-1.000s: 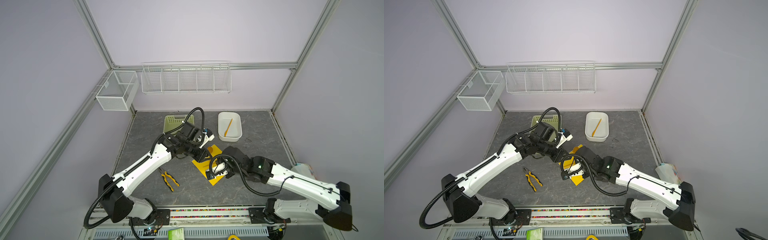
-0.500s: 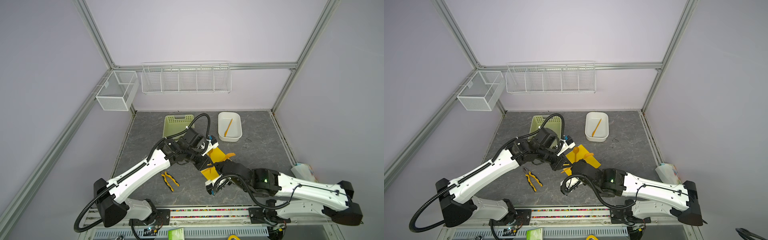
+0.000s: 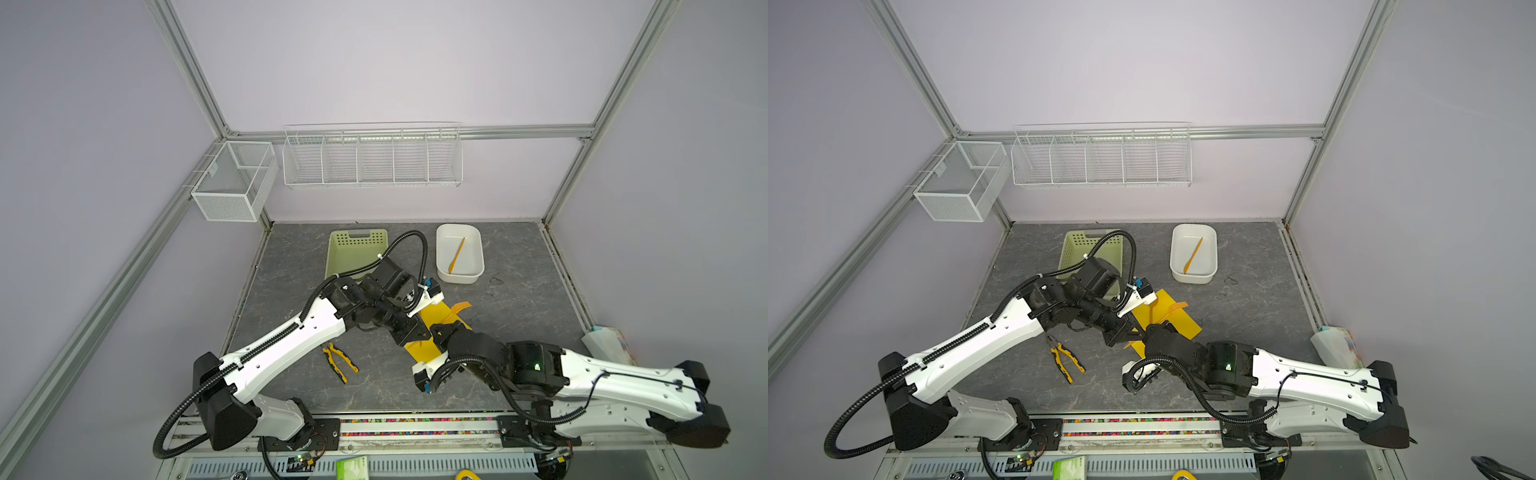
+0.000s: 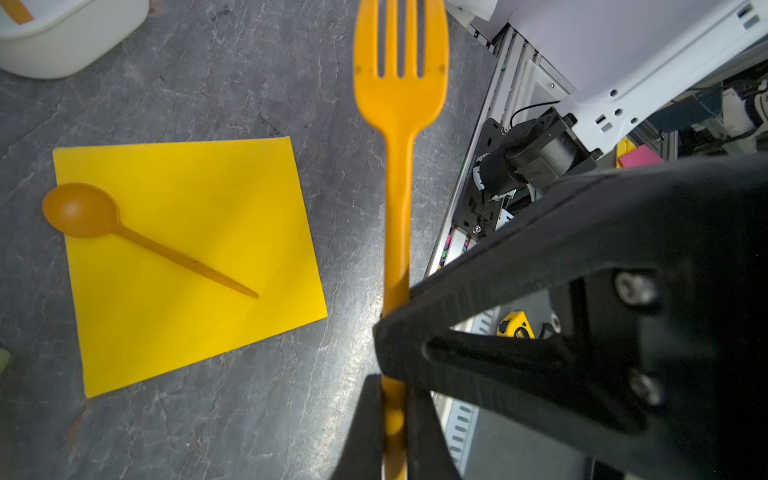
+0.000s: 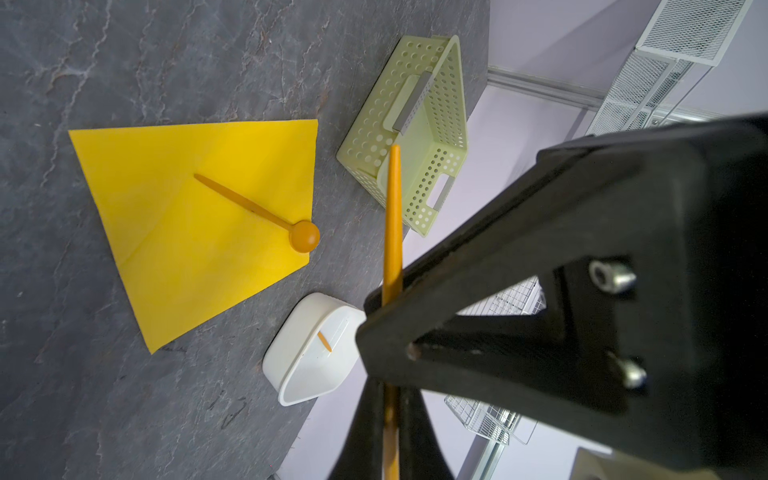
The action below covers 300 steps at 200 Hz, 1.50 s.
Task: Place the utensils on the paper napkin and roll it up
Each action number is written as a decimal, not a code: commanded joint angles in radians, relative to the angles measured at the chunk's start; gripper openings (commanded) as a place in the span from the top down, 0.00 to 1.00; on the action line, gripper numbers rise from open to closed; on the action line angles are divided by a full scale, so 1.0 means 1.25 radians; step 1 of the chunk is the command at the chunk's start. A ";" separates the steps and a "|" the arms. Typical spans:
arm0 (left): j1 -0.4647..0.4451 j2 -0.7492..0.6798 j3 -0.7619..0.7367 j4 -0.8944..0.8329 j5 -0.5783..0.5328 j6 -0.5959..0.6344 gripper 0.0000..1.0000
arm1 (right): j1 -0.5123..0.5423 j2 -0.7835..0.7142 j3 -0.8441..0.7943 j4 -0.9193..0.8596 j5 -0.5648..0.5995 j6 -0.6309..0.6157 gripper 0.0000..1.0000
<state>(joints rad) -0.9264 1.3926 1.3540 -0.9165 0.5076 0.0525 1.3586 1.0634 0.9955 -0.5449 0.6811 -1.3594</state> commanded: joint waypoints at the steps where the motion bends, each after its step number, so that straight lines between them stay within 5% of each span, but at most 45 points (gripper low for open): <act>1: 0.006 0.030 0.010 -0.039 -0.036 0.022 0.97 | 0.010 -0.045 0.000 0.040 0.017 -0.010 0.93; 60: 0.005 0.047 0.029 -0.033 -0.037 0.034 1.00 | 0.011 -0.067 -0.010 0.038 0.023 -0.007 0.93; 90: 0.006 0.072 0.050 -0.054 -0.026 0.046 0.89 | 0.010 -0.072 -0.011 0.040 0.024 -0.007 0.93; 145: 0.006 0.095 0.068 -0.070 -0.020 0.060 0.92 | 0.007 -0.075 -0.016 0.041 0.020 -0.007 0.93; 166: 0.005 0.089 0.069 -0.072 -0.020 0.064 0.82 | 0.003 -0.079 -0.018 0.033 0.020 -0.002 0.93; 209: 0.005 0.098 0.068 -0.072 -0.029 0.065 0.81 | 0.002 -0.085 -0.011 0.028 0.015 0.000 0.93; 246: 0.005 0.098 0.069 -0.072 -0.015 0.072 1.00 | 0.002 -0.080 -0.010 0.024 0.018 0.004 0.93; 269: 0.006 0.088 0.064 -0.069 -0.026 0.075 1.00 | 0.003 -0.079 -0.007 0.019 0.017 0.013 0.93; 300: 0.006 0.057 0.038 -0.035 -0.073 0.061 1.00 | 0.001 -0.085 -0.001 0.015 -0.005 0.043 0.67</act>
<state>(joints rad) -0.9367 1.4887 1.4319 -0.9577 0.5346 0.1349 1.3529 0.9871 0.9699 -0.5697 0.7063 -1.3476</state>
